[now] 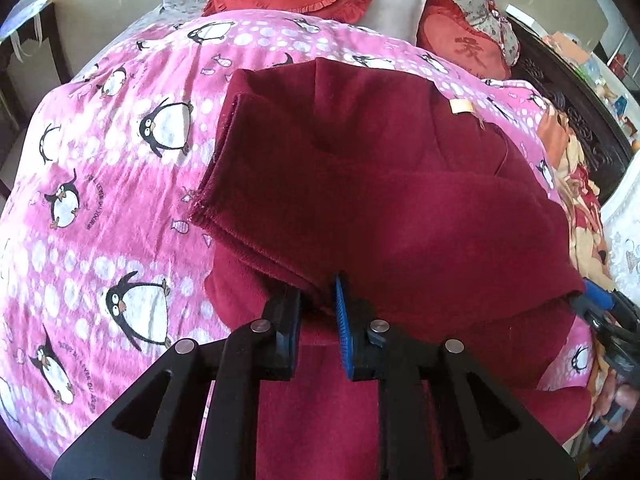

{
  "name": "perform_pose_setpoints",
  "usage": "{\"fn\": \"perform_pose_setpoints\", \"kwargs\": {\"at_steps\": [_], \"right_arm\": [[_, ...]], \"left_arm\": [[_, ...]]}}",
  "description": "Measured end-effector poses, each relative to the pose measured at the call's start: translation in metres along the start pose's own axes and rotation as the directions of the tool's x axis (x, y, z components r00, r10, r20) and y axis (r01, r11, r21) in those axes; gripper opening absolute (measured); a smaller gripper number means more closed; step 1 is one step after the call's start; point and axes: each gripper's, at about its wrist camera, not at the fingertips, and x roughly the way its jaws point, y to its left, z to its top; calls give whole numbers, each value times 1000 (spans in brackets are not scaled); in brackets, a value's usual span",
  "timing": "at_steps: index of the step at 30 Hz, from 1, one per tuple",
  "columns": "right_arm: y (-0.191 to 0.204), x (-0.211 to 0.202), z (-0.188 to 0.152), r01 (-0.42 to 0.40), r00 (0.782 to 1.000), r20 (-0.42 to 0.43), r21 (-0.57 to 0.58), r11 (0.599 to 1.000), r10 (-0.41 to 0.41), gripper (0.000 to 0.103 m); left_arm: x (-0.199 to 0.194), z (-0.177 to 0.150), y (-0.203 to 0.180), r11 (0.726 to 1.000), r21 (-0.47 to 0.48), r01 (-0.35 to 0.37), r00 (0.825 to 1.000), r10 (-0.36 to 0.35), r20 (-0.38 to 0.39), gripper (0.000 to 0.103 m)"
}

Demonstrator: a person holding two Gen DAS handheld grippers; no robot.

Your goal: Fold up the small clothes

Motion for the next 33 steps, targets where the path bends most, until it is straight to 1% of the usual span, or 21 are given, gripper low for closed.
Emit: {"fn": "perform_pose_setpoints", "kwargs": {"at_steps": [1,2,4,6,8,10,12,14,16,18,20,23,24,25,27,30,32,33], "right_arm": [[4,5,-7,88,996,-9,-59,994,-89,12],[3,11,-14,116,992,-33,-75,990,-119,9],[-7,24,-32,81,990,-112,-43,996,-85,9],[-12,24,-43,71,990,-123,-27,997,-74,9],[-16,13,-42,36,992,-119,7,999,-35,9],[-22,-3,-37,33,993,-113,44,998,-28,15],[-28,-19,-28,4,997,-74,88,996,2,33],[-28,-31,-15,-39,999,-10,117,992,41,36],[-22,-28,0,-32,999,19,116,993,29,36],[-15,-12,14,-12,1000,24,109,994,10,36],[-12,11,26,4,1000,3,105,995,-4,36],[-21,50,34,81,995,-58,96,992,-75,37],[-25,59,36,91,995,-56,105,990,-85,37],[-28,58,39,91,995,-50,109,990,-85,37],[-26,48,42,77,995,-67,126,989,-69,37],[-17,24,34,28,999,-42,120,992,-23,38],[-8,16,20,45,998,-48,90,995,-41,41],[-5,17,10,70,996,-63,81,994,-65,44]], "left_arm": [[0,-2,-1,1000,11,-7,1000,7,-4,15],[0,-3,-1,1000,15,-8,1000,8,-7,15],[1,-7,-1,1000,19,-4,1000,4,-14,15],[0,-9,-3,1000,21,-11,1000,11,-17,16],[-5,-11,-6,999,34,-36,999,36,0,16],[-11,-12,-8,996,52,-67,998,67,19,16],[-15,-11,-10,992,70,-101,994,98,43,16],[-15,-11,-9,990,78,-119,992,115,54,16],[-12,-9,-8,989,76,-124,992,120,50,16],[-8,-8,-6,990,68,-126,991,123,43,16],[-2,-6,-6,990,61,-127,992,126,33,16],[7,-4,-5,990,60,-129,992,128,15,16],[9,-4,-5,990,60,-129,992,129,7,16],[10,-2,-6,990,59,-132,991,132,3,16],[9,-2,-6,989,62,-133,991,133,11,16],[6,-3,-7,989,63,-135,991,134,15,16],[5,-7,-7,988,64,-139,990,138,19,16],[4,-8,-8,988,64,-141,990,140,19,16]]}}
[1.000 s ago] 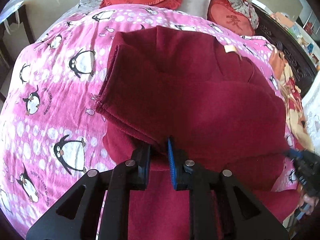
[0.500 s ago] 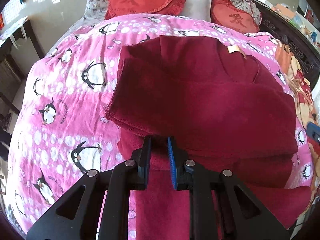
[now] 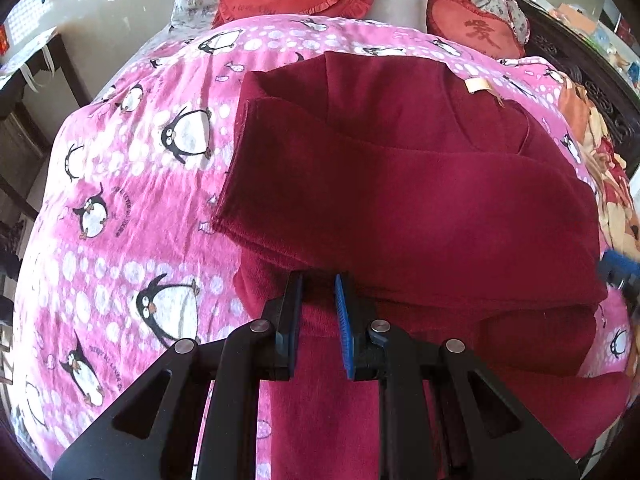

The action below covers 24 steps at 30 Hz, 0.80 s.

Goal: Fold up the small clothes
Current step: 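Grasp the hem with the left tool and lift it toward the collar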

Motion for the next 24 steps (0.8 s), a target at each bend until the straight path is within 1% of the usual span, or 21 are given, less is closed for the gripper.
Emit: {"fn": "perform_pose_setpoints", "kwargs": {"at_steps": [1,2,3,4,5,7,9,11,12,14,16,18,19,20,24], "right_arm": [[1,8,-9,21,999,-25,-1,1000,-21,45],[0,20,-19,33,997,-71,1,999,-33,46],[-2,31,-26,27,993,-117,9,1000,-26,45],[-8,32,-31,0,995,-99,47,999,5,45],[-12,27,-32,-12,996,-85,71,997,18,46],[-21,5,-34,-55,996,-59,135,989,63,46],[-27,-11,-39,-92,995,-33,154,984,98,46],[-31,-30,-49,-143,989,-25,156,977,148,51],[-32,-36,-54,-161,986,-24,158,974,167,57],[-32,-48,-68,-212,976,-25,156,965,219,66],[-30,-60,-81,-249,966,-27,152,956,256,67],[-26,-71,-95,-263,963,-23,140,954,269,67],[-24,-78,-106,-280,958,-22,131,951,285,67],[-22,-80,-110,-292,955,-24,124,948,297,67],[-24,-88,-135,-299,951,-41,113,947,306,68]], "left_arm": [[-2,-4,1,1000,-2,-1,1000,1,-1,16],[-3,-4,0,1000,-4,0,1000,0,-4,16],[-5,-7,0,1000,-6,2,1000,-2,-7,16],[-11,-12,0,1000,-9,10,1000,-10,-9,16],[-15,-15,1,1000,-9,18,1000,-18,-8,16],[-27,-28,1,1000,6,29,1000,-29,-7,16],[-36,-41,5,999,14,39,999,-39,-11,16],[-45,-54,7,998,14,62,998,-62,-19,16],[-48,-61,9,997,9,71,997,-71,-24,16],[-55,-77,14,995,-4,96,994,-96,-49,16],[-60,-92,16,994,-6,108,991,-108,-73,16],[-66,-106,18,994,-10,112,991,-112,-78,16],[-70,-114,18,993,-10,119,989,-119,-84,16],[-72,-119,18,992,-10,124,988,-124,-89,16],[-78,-142,20,989,-25,147,983,-149,-111,16]]}}
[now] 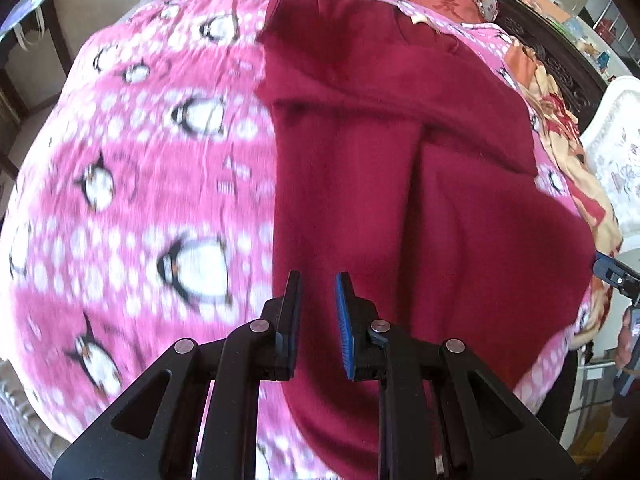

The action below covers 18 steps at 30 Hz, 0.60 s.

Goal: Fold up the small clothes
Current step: 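Grasp the hem with the left tool and lift it toward the collar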

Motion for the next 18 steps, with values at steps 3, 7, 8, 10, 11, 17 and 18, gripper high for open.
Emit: {"fn": "perform_pose_setpoints", "kwargs": {"at_steps": [3,7,8,10,11,17,18], "right_arm": [[-9,4,-14,-7,1000,-8,29,1000,7,68],[-14,21,-23,0,999,-32,39,999,1,68],[-14,24,-24,-3,999,-33,40,999,5,68],[-15,29,-27,-30,999,-27,54,998,32,68],[-16,30,-27,-34,999,-26,61,998,35,68],[-12,34,-31,-24,999,-21,40,999,25,68],[-11,35,-32,-19,1000,-21,35,999,20,68]], "left_arm": [[4,-15,5,1000,-27,15,1000,-16,-24,16],[6,-33,14,995,-85,54,997,-57,-42,25],[5,-35,14,994,-93,61,997,-65,-39,26],[1,-41,15,993,-99,68,997,-71,-31,30],[0,-43,14,993,-97,73,997,-77,-33,38],[-9,-59,10,990,-85,111,991,-116,-62,46],[-7,-59,7,991,-78,108,990,-114,-79,46]]}}
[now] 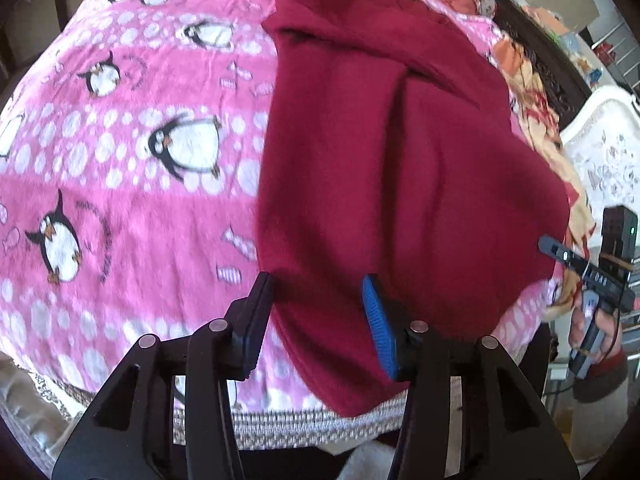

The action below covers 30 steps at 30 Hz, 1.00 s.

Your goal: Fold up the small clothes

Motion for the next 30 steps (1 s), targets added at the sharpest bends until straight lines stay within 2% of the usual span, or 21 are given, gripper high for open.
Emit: {"fn": "perform_pose_setpoints", "kwargs": {"at_steps": [5,7,9,11,13,14,15,16,17,18,19,21,24,27,29,30], "right_arm": [[13,6,-5,63,998,-17,-86,994,-65,68],[19,11,-7,93,995,-22,-118,989,-97,68],[22,14,-7,114,993,-19,-140,984,-118,68],[26,16,-7,132,991,-11,-155,979,-135,68],[25,16,-8,130,991,4,-144,981,-131,59],[24,16,-8,133,991,12,-139,981,-133,47],[24,14,-7,133,991,20,-133,982,-131,37],[23,11,-6,123,992,28,-122,985,-121,31],[23,6,-6,109,994,36,-104,989,-105,19],[21,0,-6,85,996,35,-89,992,-82,10],[23,-7,-6,57,998,34,-78,995,-55,8],[31,-18,-7,36,999,40,-94,995,-33,7],[47,-37,-13,-27,999,24,-130,991,30,7],[61,-57,-24,-186,982,3,-132,974,188,7],[62,-57,-35,-245,970,-34,-123,962,242,7],[62,-52,-40,-253,967,-62,-123,960,247,7]], "left_arm": [[12,-4,-2,998,46,-31,997,34,-68,47],[16,-6,0,1000,24,-14,998,16,-59,53],[16,-7,-4,1000,24,8,999,-7,-52,70],[20,-7,-11,999,39,10,999,-9,-49,76],[24,-6,-19,998,70,1,999,2,-48,78],[26,-6,-23,996,91,-9,999,13,-44,78],[26,-6,-29,993,115,-14,999,19,-40,68],[25,-7,-32,989,149,-17,999,21,-29,50],[25,-6,-36,985,173,-24,999,29,-28,20],[26,-5,-37,981,191,-18,999,25,-34,17],[24,-2,-40,978,208,-17,999,24,-33,15],[19,1,-45,971,239,-12,999,20,-32,13],[-6,4,-44,961,276,28,1000,-24,-19,12],[-31,4,-29,961,269,59,998,-60,-5,12],[-37,2,-18,965,252,68,998,-68,-7,12],[-37,1,-10,968,247,50,999,-50,-7,12]]}}
